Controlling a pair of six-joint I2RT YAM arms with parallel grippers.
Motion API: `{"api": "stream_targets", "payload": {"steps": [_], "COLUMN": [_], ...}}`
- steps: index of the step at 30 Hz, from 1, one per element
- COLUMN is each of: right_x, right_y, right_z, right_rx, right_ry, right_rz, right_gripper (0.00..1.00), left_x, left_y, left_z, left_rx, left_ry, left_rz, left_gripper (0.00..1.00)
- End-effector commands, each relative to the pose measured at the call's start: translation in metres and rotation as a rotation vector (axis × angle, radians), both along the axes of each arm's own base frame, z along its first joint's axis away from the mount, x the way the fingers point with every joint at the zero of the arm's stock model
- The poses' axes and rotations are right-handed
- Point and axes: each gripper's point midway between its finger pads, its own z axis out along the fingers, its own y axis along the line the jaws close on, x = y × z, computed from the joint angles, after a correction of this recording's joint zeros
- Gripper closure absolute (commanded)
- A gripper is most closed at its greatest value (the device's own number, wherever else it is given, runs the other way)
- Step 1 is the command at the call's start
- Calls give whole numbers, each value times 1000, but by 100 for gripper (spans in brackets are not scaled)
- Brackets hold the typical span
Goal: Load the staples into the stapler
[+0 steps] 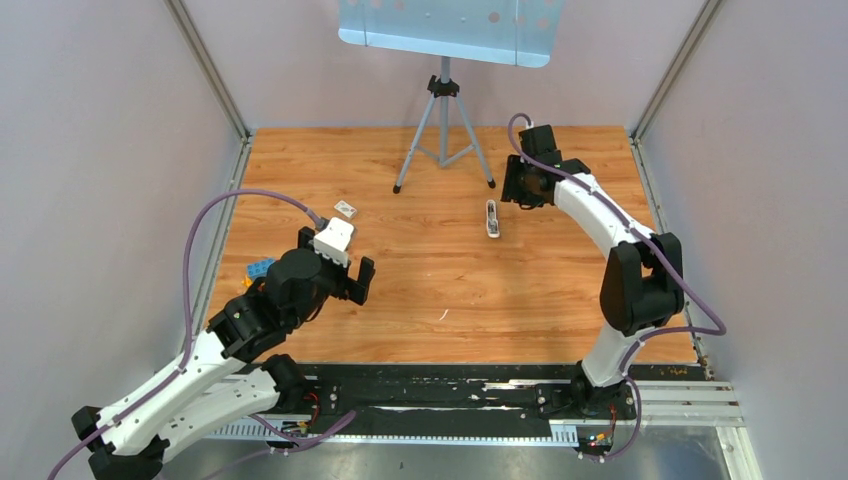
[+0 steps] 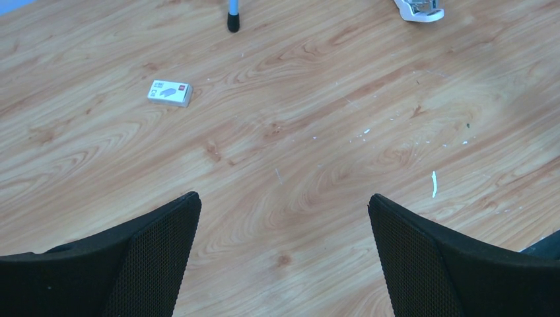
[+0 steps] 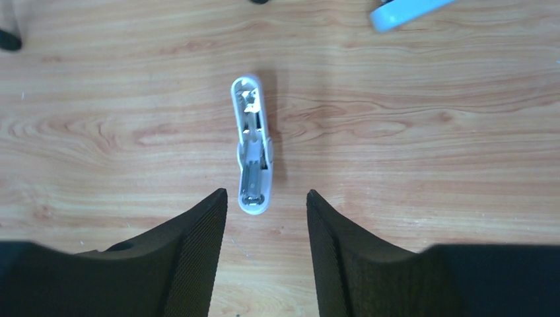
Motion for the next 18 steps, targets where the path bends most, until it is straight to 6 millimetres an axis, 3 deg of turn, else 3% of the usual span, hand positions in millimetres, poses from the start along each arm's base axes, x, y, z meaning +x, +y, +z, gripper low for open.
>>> {"api": "stream_targets", "payload": {"steps": [1, 5, 8, 12, 18], "right_x": [4, 2, -1, 1, 21], "right_y": [-20, 1, 4, -13, -60], "right_z": [-5, -20, -33, -37, -33], "right_rx": [4, 76, 66, 12, -9], "right_ry": [22, 62, 93, 77, 32], "right_rz": [-74, -4, 7, -59, -296], "right_gripper": [52, 57, 57, 60, 61], "left_x": [-1, -1, -1, -2, -1], "left_y": [2, 3, 3, 3, 7], "left_z": [-4, -4, -4, -4, -1], "left_rx": [21, 24, 24, 21, 16], "left_ry": [-5, -6, -6, -6, -14], "left_rz": [-4, -4, -4, -4, 19], "left_gripper": [0, 0, 0, 0, 0]}}
